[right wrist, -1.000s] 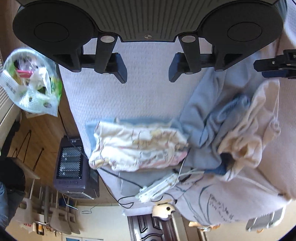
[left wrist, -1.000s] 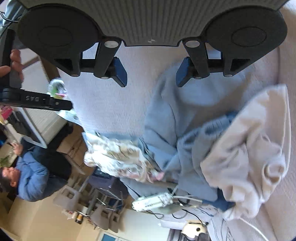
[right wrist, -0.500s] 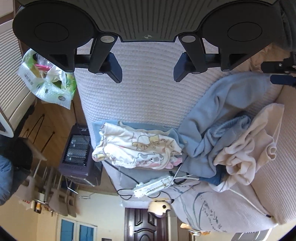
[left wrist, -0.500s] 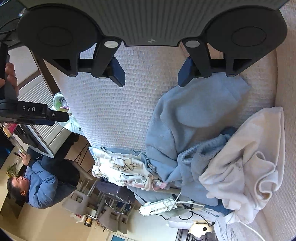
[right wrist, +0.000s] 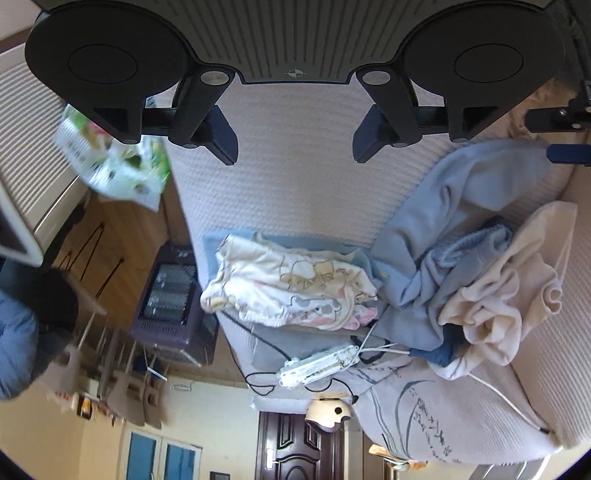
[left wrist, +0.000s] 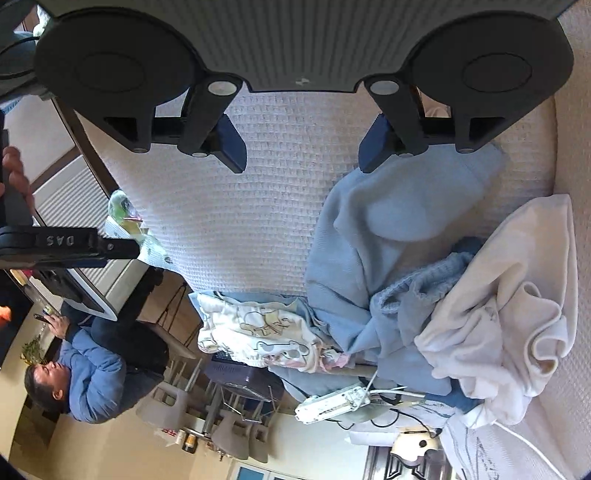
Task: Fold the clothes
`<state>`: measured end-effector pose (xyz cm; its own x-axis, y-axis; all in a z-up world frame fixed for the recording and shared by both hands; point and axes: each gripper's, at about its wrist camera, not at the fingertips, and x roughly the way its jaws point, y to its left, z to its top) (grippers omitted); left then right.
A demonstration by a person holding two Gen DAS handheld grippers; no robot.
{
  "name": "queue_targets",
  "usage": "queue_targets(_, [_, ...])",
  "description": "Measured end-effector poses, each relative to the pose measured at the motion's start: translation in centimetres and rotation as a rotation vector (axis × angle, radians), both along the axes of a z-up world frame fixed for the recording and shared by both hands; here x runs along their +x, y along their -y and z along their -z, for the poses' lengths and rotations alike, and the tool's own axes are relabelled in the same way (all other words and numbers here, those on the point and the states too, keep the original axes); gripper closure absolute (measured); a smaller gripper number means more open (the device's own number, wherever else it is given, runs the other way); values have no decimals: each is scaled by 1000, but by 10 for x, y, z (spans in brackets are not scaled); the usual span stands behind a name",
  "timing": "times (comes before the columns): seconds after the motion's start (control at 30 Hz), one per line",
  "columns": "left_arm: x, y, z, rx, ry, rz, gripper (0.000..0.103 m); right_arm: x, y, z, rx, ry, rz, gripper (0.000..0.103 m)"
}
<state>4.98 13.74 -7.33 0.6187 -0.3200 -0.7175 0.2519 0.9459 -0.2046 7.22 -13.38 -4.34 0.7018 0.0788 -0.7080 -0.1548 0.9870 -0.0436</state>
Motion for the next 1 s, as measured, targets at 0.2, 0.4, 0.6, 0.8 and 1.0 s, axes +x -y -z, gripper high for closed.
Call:
queue_targets(0.2, [5, -4, 7, 12, -30, -19, 38, 12, 1, 6, 64, -79, -16, 32])
queue_targets(0.4, [4, -15, 19, 0, -63, -67, 35, 9, -6, 34, 120, -154, -29, 32])
queue_targets(0.6, [3, -32, 27, 19, -83, -110, 33, 21, -4, 50, 182, -222, 35, 32])
queue_targets(0.8, [5, -39, 28, 17, -82, -113, 32, 28, -7, 56, 113, -244, 22, 32])
queue_targets(1.0, [4, -37, 28, 33, -74, -97, 31, 23, -11, 61, 83, -247, 17, 32])
